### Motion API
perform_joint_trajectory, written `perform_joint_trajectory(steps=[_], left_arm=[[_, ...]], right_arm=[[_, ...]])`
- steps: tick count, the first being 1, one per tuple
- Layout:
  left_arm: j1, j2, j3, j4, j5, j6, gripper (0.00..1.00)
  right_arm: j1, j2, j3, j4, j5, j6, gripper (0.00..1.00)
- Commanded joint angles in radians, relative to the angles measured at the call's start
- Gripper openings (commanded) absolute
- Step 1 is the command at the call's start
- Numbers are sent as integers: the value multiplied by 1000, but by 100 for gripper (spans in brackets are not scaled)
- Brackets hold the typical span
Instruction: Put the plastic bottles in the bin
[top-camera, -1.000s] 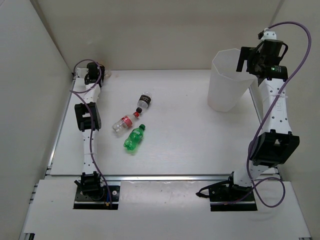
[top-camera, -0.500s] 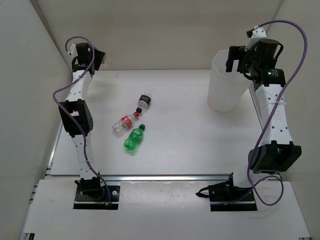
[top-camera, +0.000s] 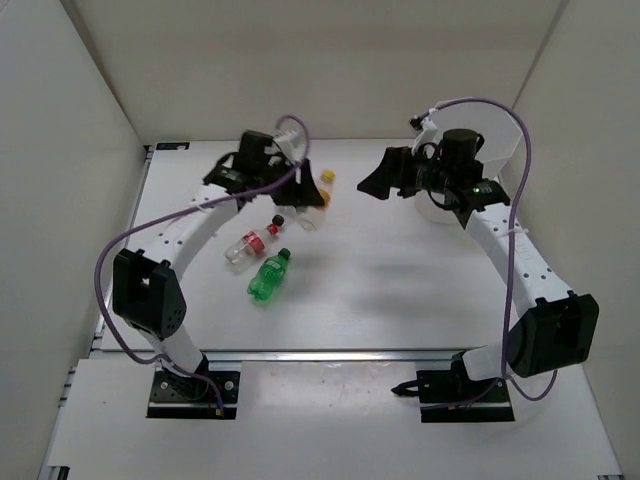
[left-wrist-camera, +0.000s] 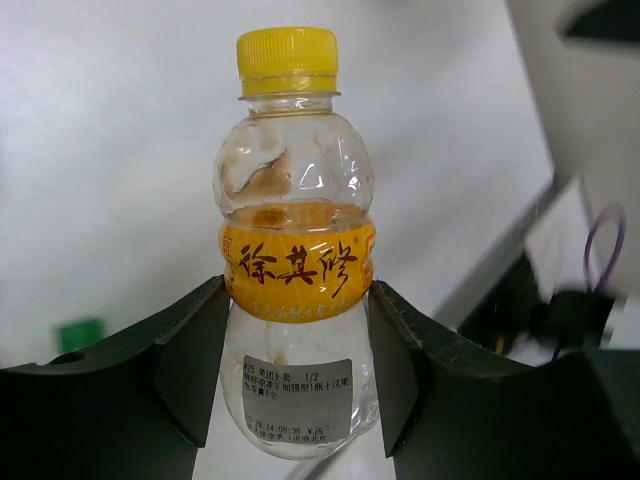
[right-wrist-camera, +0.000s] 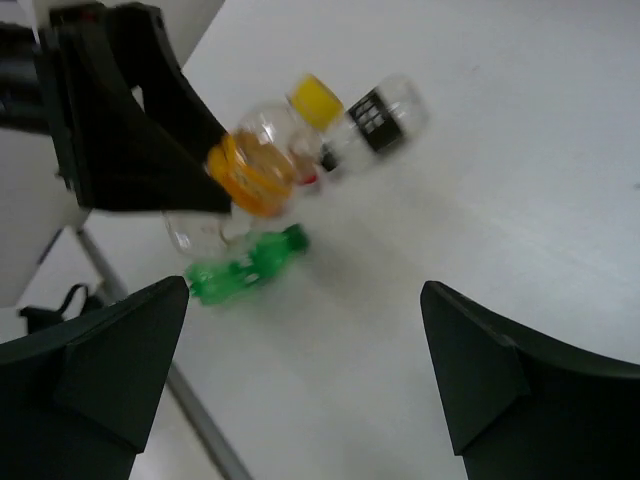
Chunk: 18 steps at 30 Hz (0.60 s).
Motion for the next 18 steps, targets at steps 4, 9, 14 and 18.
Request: perform_joint_trajectory(steps=[4, 9, 14, 18], left_arm=[[-215, -128, -207, -142, 86, 200, 14], [-207, -272, -335, -28, 99, 142, 14], [-175, -387, -449, 148, 192, 48, 15], [-194, -421, -488, 203, 189, 15, 16]], right_arm=[[62, -139, -197, 338, -75, 298, 99], [88, -239, -370, 374, 72, 395, 99], [108, -299, -476, 416, 158, 490, 99], [153, -276, -608, 599, 130, 646, 99]])
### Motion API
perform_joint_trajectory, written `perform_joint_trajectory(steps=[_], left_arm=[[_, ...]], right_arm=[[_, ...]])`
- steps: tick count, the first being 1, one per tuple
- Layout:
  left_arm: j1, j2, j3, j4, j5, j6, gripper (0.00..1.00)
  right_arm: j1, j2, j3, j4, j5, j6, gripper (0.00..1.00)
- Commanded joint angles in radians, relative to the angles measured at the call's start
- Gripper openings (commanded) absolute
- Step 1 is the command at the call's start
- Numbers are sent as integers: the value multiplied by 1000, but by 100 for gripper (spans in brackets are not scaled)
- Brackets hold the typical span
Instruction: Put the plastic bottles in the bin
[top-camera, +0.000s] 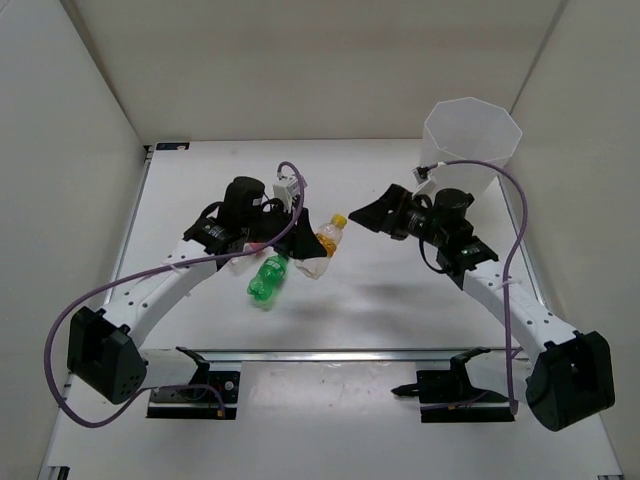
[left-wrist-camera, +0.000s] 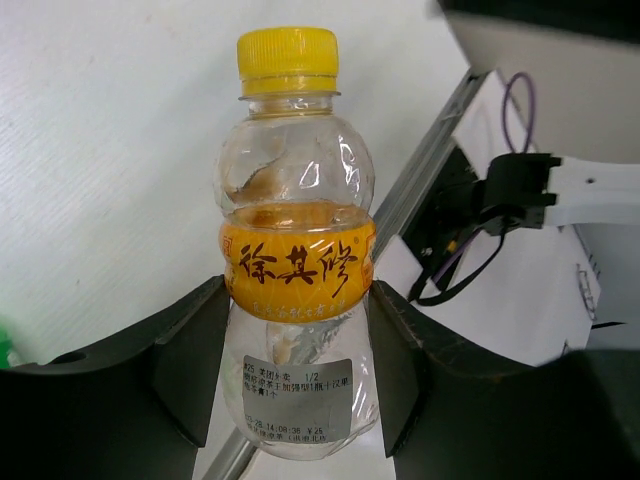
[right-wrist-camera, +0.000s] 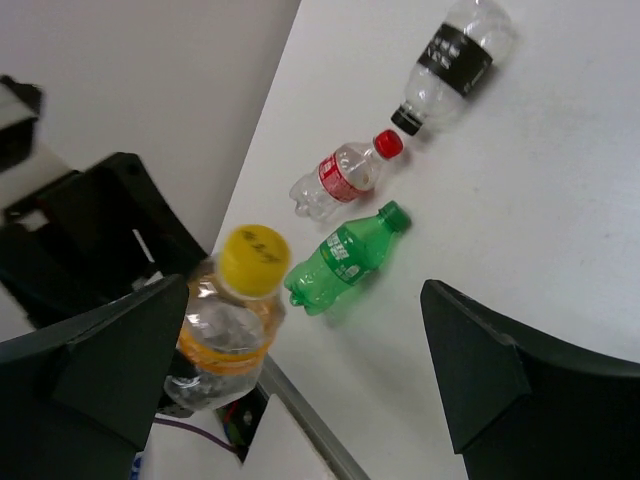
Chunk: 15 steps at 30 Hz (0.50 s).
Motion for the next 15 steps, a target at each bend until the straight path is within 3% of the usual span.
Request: perform_joint_trajectory(steps=[1, 11, 13, 15], left_arm=[[-9, -35, -32, 118, 58, -53, 16], [-29, -19, -67, 146, 56, -59, 14], [-29, -9, -56, 160, 58, -78, 13], [-33, -5, -52, 163, 51, -82, 11]], right_arm=[[47, 16, -96, 236, 21, 165, 99], [113, 99, -127, 398, 5, 261, 97], [116, 111, -130, 409, -4, 284, 91], [118, 117, -141, 424, -10, 294, 75]])
